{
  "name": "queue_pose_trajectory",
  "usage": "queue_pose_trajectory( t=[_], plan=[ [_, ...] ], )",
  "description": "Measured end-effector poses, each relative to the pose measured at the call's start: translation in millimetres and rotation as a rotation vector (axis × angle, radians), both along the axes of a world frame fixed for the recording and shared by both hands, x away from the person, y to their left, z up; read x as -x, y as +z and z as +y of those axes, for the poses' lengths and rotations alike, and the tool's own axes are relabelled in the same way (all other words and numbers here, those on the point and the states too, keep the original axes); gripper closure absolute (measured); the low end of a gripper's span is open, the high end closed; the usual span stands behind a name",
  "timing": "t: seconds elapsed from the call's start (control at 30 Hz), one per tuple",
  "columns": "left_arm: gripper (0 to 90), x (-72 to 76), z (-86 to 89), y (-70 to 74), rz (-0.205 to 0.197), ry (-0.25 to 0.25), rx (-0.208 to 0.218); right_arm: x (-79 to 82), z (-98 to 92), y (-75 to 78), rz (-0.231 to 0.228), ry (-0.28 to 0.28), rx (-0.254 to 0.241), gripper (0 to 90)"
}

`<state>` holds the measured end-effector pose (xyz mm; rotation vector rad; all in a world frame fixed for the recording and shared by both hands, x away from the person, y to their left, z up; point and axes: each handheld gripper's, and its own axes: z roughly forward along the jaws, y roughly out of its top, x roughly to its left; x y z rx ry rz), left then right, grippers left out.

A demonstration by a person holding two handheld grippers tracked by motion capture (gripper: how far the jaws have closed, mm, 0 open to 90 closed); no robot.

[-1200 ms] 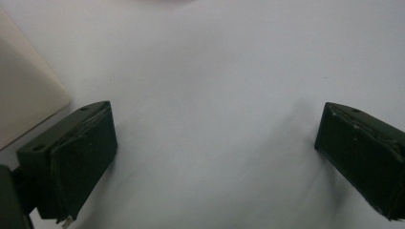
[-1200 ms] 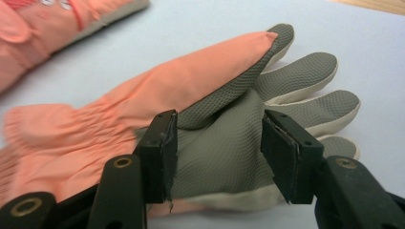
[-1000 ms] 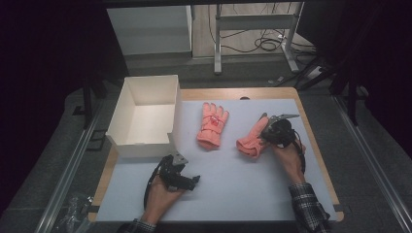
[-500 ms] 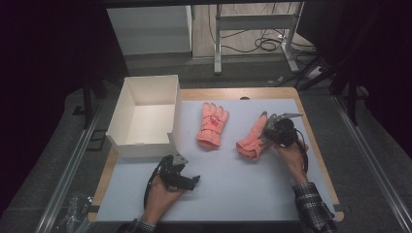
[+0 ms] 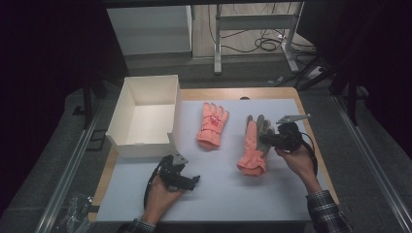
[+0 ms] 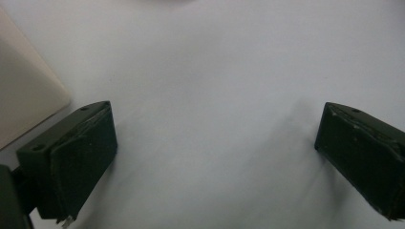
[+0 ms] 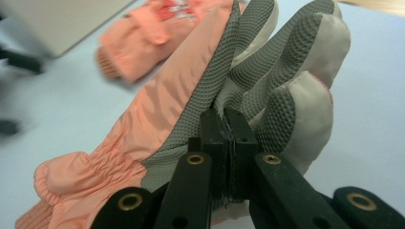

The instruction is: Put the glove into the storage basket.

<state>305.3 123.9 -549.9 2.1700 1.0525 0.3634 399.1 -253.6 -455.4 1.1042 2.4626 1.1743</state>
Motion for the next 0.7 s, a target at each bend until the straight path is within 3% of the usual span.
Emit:
queue_pose_trajectory(
  t=[0.23, 0.37, 0.47, 0.7],
  plan=[
    [0.4, 0.0, 0.0, 0.0, 0.0, 0.0, 0.0, 13.4, 15.1, -5.0, 0.048, 0.115, -0.025, 87.6],
    [0.5, 0.0, 0.0, 0.0, 0.0, 0.0, 0.0, 15.9, 24.9, -11.2, 0.066, 0.172, -0.015, 87.6],
    [0.5, 0.0, 0.0, 0.0, 0.0, 0.0, 0.0, 13.5, 38.7, -24.1, 0.08, 0.226, 0.051, 87.5],
    [0.5, 0.0, 0.0, 0.0, 0.0, 0.0, 0.0, 5.0, 45.5, -39.6, 0.084, 0.245, 0.09, 83.4]
  ],
)
